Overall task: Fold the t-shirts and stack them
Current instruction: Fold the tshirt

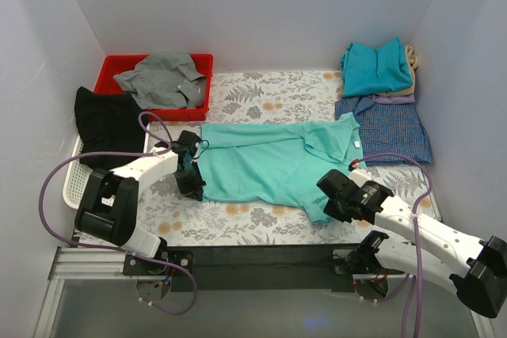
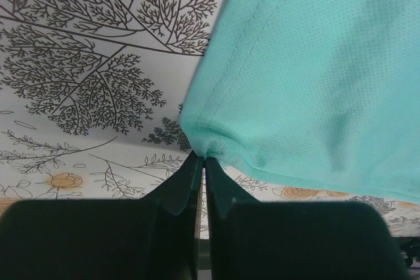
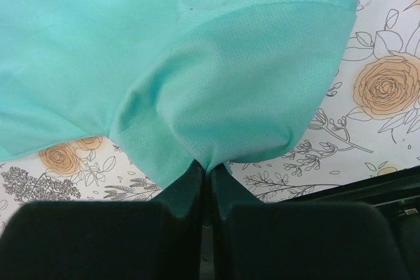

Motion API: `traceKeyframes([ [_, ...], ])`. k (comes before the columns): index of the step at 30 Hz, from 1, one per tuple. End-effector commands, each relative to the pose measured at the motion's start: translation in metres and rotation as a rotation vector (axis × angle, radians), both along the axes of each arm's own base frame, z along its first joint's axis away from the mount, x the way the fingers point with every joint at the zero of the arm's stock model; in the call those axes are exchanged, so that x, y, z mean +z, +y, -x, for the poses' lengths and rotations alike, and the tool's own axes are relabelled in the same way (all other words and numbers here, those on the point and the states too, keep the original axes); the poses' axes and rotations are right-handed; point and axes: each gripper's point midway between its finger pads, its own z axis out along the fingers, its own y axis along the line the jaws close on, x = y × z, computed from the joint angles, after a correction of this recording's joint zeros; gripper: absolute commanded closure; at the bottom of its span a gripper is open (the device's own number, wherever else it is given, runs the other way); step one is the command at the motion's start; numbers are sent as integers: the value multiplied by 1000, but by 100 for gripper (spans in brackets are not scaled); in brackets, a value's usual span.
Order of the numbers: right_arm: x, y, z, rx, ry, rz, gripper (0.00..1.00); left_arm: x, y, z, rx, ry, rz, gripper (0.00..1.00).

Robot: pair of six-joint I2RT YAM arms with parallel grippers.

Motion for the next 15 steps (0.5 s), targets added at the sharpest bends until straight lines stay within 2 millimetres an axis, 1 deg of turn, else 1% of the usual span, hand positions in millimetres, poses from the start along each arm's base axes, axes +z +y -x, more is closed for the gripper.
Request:
traceKeyframes([
  [1,16,-6,-7,-34,-55,9,94,3,0,-13,5,-40,-14,100],
  [4,19,-10,-8,-47,-67,21,94,6,-2,-16,-9,-53,-5,100],
  [6,25,-13,-8,-51,-73,36,95,10,-4,-16,-36,-56,8,100],
  [7,32,-13,-13,-57,-94,39,95,16,-6,-21,-47,-71,14,100],
  [9,38,-17,-14,-59,-104,57,96,22,-6,-21,-74,-70,12,100],
  [10,42,-20,-17,-60,-120,72,96,28,-8,-26,-80,-85,16,100],
  [11,48,-19,-20,-59,-133,76,96,32,-6,-26,-87,-82,7,100],
  [14,58,-23,-25,-60,-155,105,96,43,-4,-34,-103,-102,-13,100],
  [15,59,-25,-26,-61,-162,119,96,43,-3,-34,-112,-99,-15,100],
])
